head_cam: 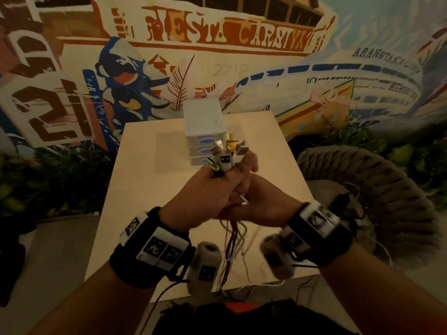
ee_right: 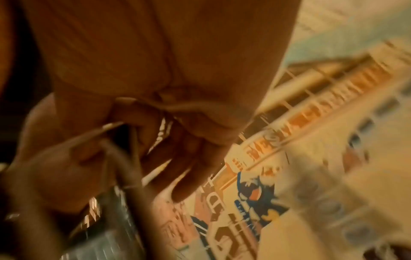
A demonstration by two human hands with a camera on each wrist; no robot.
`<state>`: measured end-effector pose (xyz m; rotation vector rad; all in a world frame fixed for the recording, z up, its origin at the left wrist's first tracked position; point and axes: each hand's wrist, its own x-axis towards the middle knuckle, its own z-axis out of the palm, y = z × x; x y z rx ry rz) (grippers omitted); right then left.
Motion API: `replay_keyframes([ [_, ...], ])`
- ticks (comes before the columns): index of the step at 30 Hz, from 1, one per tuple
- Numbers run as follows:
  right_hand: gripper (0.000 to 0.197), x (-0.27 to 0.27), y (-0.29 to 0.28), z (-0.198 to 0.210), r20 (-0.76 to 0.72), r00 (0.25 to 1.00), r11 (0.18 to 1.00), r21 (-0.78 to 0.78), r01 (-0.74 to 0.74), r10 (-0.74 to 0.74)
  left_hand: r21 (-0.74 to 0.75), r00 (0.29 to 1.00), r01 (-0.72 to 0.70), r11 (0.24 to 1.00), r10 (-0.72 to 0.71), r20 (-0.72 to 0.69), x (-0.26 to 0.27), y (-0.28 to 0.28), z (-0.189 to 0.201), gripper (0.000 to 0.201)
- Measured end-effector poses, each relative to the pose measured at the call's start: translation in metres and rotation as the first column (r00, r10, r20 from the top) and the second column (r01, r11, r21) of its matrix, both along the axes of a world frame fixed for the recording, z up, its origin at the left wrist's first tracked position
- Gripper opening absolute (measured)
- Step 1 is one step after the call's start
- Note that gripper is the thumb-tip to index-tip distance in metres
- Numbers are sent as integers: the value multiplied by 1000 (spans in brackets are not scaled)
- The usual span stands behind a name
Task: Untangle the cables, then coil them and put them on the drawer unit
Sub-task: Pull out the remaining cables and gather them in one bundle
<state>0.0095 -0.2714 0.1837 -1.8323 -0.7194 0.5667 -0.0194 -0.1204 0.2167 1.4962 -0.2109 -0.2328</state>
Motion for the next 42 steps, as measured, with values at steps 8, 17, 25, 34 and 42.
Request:
replay_keyframes([
  [8, 42, -13, 28, -51, -398, 916, 960, 269, 76, 39, -167, 968, -248, 954, 251, -6, 18, 31, 12, 29],
  [17, 60, -38, -37, -159, -399, 912, 908, -411, -87, -93, -396, 939, -343, 852, 326, -113, 23, 78, 25, 31],
  [25, 54, -55, -55, -200, -383, 912, 747, -647, -151, -148, -445, 976, -215, 869, 179, -122, 20, 52, 19, 27],
  [34, 55, -52, -65, -221, -317, 930, 689, -717, -107, -186, -397, 975, -220, 891, 185, -124, 25, 43, 16, 29],
  [42, 35, -46, -82, -197, -303, 953, 740, -643, -196, -11, -374, 990, -119, 920, 83, -111, 22, 31, 12, 24],
])
